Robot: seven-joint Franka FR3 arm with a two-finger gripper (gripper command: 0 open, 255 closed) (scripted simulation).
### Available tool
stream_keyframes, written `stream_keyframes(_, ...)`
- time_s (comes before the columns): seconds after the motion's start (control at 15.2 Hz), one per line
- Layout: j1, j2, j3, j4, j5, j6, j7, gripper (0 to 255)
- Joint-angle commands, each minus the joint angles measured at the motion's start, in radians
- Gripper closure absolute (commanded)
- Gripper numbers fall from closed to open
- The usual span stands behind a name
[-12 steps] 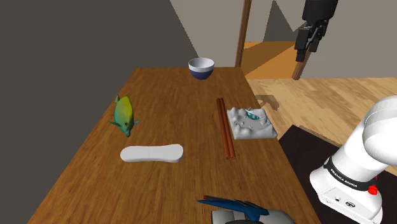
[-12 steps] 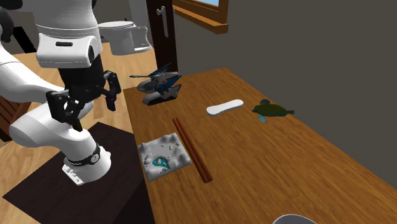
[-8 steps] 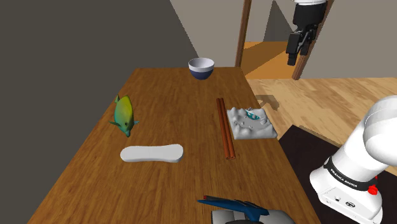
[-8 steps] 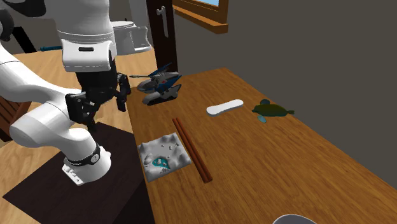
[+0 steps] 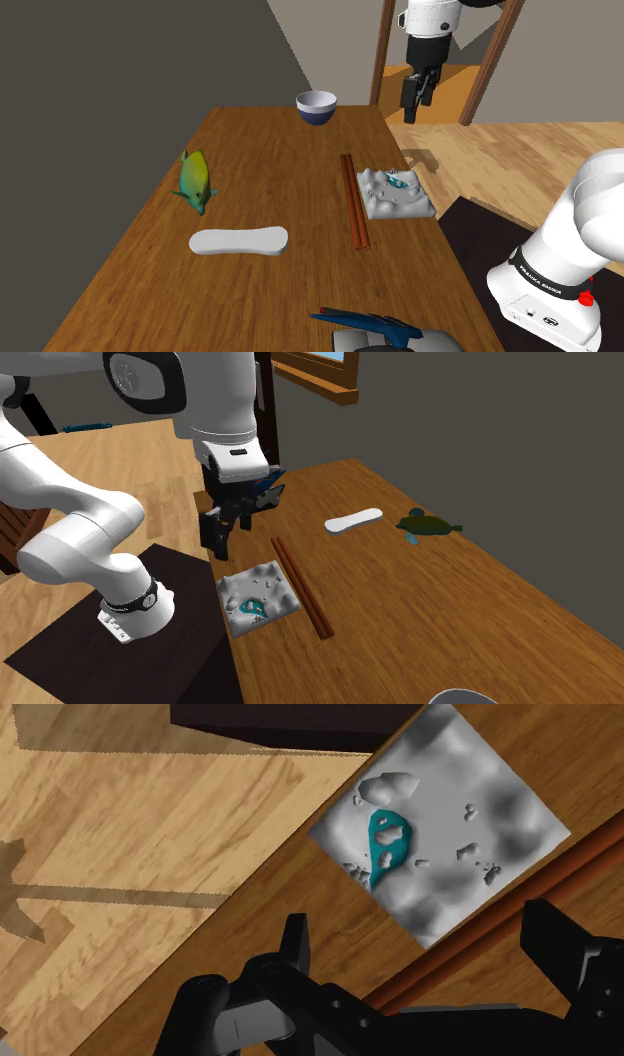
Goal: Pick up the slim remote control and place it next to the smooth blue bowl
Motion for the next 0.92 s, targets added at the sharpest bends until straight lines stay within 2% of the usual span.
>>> stream_keyframes(0.0,0.018,0.046,0.019,0.013,0.011,0.038,-0.001,0)
stream_keyframes(0.86,0.121,0.406,0.148,0.184,0.024,0.251,0.009,0)
